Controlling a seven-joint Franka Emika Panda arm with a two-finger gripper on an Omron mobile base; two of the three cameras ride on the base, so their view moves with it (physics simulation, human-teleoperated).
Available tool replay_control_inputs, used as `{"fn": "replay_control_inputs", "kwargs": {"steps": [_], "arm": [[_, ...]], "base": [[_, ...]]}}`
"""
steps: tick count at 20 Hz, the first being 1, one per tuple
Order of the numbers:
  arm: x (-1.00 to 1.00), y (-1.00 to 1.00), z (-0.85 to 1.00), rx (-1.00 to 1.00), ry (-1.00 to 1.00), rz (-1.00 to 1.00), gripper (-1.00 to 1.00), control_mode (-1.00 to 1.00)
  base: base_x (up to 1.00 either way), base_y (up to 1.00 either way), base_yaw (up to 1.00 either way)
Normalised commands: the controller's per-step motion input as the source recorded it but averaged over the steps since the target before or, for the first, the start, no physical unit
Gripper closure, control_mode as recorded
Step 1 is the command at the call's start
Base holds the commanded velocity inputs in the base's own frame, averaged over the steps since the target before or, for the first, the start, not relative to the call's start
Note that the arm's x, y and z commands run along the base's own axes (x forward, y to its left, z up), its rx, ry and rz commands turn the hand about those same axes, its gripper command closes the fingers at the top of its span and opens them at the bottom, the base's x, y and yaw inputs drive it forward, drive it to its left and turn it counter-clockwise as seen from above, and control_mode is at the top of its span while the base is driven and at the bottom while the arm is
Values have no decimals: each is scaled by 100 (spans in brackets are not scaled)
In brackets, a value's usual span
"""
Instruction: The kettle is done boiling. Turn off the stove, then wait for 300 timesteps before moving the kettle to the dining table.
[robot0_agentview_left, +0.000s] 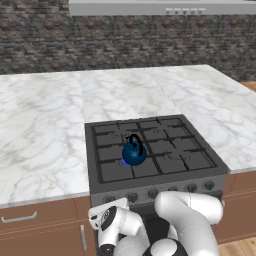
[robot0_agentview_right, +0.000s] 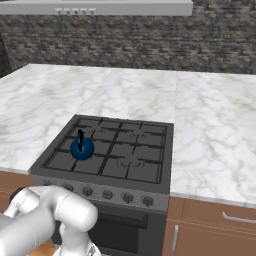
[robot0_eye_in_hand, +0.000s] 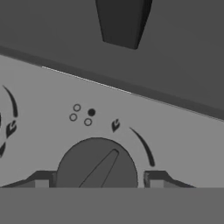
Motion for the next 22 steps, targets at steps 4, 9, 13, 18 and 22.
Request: {"fn": "replay_control_inputs", "kwargs": {"steps": [4,9,13,18,22], "arm": [[1,-2,-1,0,0,3,100,-100],[0,-4,-4,0,0,0,100,-100],[0,-6,0,8,0,0,100,-100],[0,-22,-4,26,0,0,100,-100],[0,-24,-14,29,0,0,100,-100]], "base": [[0,0,0],[0,0,0],[0,0,0],[0,0,0],[0,0,0]]}}
